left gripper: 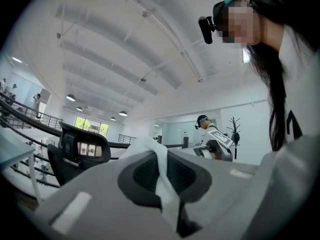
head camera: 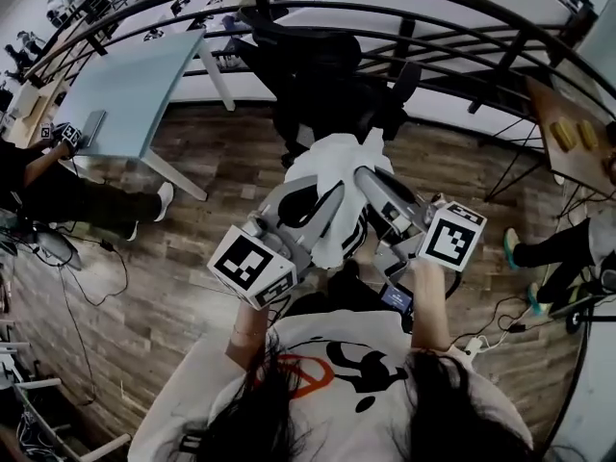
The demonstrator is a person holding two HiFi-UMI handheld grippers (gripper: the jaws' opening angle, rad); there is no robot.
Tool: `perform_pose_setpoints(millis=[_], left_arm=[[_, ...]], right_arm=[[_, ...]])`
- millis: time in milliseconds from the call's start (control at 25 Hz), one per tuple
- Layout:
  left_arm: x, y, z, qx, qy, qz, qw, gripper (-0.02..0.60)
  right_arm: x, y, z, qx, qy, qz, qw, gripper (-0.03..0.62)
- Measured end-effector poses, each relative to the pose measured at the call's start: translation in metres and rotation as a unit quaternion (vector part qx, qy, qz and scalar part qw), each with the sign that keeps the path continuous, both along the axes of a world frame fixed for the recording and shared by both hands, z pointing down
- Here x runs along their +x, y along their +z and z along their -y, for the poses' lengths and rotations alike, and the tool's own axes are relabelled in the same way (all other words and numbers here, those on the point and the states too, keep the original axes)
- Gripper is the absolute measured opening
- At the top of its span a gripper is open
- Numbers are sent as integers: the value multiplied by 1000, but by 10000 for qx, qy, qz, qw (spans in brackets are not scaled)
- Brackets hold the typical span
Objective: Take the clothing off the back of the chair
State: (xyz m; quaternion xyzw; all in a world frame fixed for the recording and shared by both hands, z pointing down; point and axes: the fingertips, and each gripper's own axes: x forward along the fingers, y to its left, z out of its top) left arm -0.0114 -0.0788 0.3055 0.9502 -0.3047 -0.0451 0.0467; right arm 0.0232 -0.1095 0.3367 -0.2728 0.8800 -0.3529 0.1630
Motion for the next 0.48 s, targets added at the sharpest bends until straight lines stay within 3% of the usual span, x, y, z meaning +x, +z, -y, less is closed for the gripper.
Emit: perform_pose_setpoints(millis=[480], left_arm=[[-14,38,-83,-279,107,-35,9995,9]], right_arm=[[-12,34,-93,-274,196,-171,9993,54]])
